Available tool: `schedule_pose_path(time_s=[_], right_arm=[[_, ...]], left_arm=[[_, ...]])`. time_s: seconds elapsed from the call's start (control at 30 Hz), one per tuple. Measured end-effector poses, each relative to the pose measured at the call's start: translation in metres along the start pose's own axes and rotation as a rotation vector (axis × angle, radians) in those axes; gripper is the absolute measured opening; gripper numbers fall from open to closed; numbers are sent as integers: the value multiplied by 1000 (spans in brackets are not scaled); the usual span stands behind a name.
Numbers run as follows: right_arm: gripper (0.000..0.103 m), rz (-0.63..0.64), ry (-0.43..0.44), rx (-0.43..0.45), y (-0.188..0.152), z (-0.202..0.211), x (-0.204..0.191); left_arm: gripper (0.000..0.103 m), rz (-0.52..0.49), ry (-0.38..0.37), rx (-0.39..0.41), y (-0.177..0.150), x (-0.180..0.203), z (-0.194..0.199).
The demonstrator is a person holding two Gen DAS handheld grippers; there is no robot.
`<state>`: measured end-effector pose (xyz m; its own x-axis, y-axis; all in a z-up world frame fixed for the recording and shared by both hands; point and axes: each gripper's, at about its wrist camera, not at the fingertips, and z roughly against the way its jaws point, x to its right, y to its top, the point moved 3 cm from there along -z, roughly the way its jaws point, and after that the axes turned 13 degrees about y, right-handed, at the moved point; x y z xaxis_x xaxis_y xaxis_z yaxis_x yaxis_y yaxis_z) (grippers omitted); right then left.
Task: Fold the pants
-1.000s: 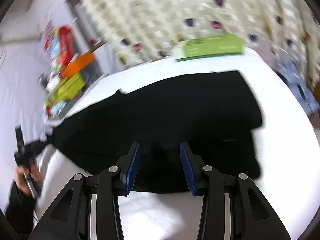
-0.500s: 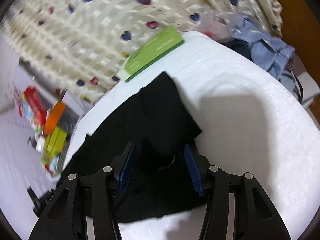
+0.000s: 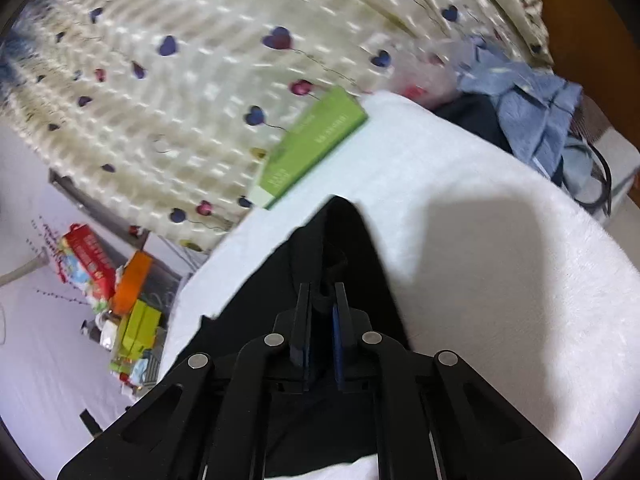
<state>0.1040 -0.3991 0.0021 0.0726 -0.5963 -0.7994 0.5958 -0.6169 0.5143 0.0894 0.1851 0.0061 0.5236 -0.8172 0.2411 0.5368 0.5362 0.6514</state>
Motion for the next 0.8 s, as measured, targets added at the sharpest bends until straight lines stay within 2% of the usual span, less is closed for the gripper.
schedule_pose_path(time_s=[0.13,0.23,0.3,0.4,0.5,0.57,0.67,0.8], right_arm=[[8,15,53,25,-7,23,-29],[8,22,34,36,-15,36,-31],[8,29,-30,8,-26,33,-17],[10,-21,-111,-72,-42,22,12],[13,-21,-102,-81,-42,28,18],[19,34,-139,-83,-38,31,9],[19,155,-233,-46,-32,40,-5],[20,279,-266,-17,-24,38,-28]], left_arm=[[4,5,-35,48,16,-3,21],[4,-8,-23,87,22,-11,32],[4,-22,-13,69,17,-17,24],[4,-52,25,-5,0,-23,-5],[4,-36,40,-66,-12,-32,-21],[5,-37,29,-64,-15,-35,-17],[9,-45,56,-28,-15,-42,-3],[9,-17,88,24,-5,-52,18]])
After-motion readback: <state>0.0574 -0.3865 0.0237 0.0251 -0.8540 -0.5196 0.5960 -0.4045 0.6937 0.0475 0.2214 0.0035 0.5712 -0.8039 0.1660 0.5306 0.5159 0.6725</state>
